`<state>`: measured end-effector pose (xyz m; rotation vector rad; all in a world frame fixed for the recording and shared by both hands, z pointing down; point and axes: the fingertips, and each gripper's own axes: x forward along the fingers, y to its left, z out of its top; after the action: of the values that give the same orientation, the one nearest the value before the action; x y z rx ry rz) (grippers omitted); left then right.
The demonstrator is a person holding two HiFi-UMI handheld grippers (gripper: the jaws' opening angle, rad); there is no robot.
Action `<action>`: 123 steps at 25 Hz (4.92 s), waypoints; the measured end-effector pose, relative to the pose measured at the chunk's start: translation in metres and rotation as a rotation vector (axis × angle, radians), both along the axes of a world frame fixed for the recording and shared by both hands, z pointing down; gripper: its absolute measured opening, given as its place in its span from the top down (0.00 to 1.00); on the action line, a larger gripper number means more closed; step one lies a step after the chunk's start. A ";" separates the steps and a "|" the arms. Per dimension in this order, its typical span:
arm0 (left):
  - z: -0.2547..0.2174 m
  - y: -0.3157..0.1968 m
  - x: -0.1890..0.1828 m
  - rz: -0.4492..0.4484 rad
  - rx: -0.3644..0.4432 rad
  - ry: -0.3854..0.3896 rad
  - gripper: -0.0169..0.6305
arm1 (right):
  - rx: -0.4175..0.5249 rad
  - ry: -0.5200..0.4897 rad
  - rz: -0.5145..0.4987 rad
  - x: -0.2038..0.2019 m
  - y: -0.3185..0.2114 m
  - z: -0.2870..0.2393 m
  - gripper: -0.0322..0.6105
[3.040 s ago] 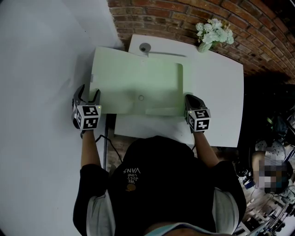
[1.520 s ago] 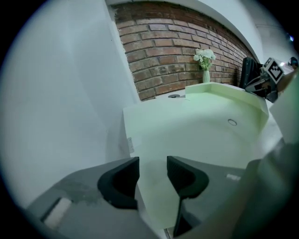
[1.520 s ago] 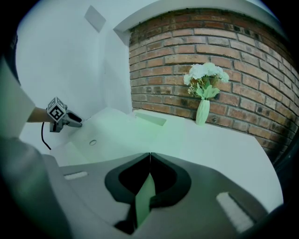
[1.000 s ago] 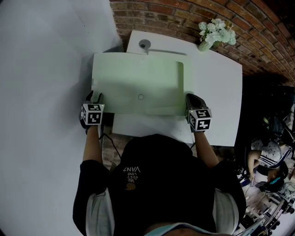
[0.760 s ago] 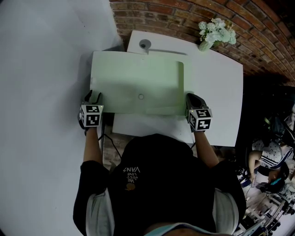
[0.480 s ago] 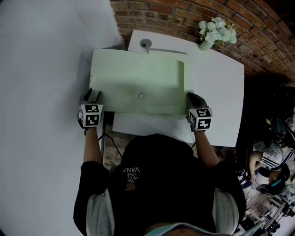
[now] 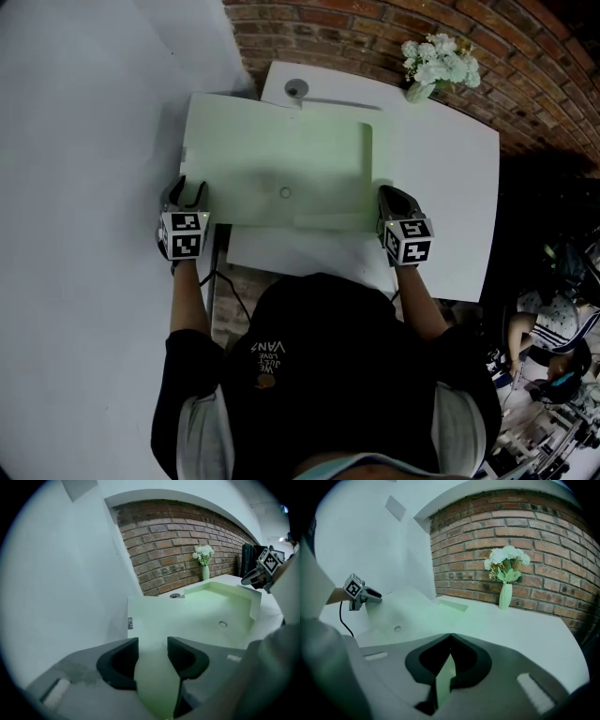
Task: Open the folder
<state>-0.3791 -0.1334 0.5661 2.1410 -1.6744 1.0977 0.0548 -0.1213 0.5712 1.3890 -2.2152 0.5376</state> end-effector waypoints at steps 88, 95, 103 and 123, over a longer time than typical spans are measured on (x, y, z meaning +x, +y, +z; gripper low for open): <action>-0.102 0.017 0.242 0.272 0.286 0.138 0.71 | 0.087 -0.123 -0.065 0.039 0.021 -0.037 0.95; -0.089 0.023 0.258 0.332 0.265 0.148 0.73 | 0.085 -0.117 -0.065 0.033 0.026 -0.037 0.95; -0.077 0.032 0.274 0.384 0.241 0.168 0.79 | 0.075 -0.117 -0.078 0.022 0.034 -0.036 0.95; -0.059 0.055 0.277 0.451 0.201 0.214 0.89 | 0.065 -0.137 -0.116 -0.028 0.048 -0.031 0.95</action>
<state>-0.1025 -0.0783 0.5067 2.7434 -1.2876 0.7800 0.0266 -0.0735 0.5399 1.2799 -2.4254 0.5382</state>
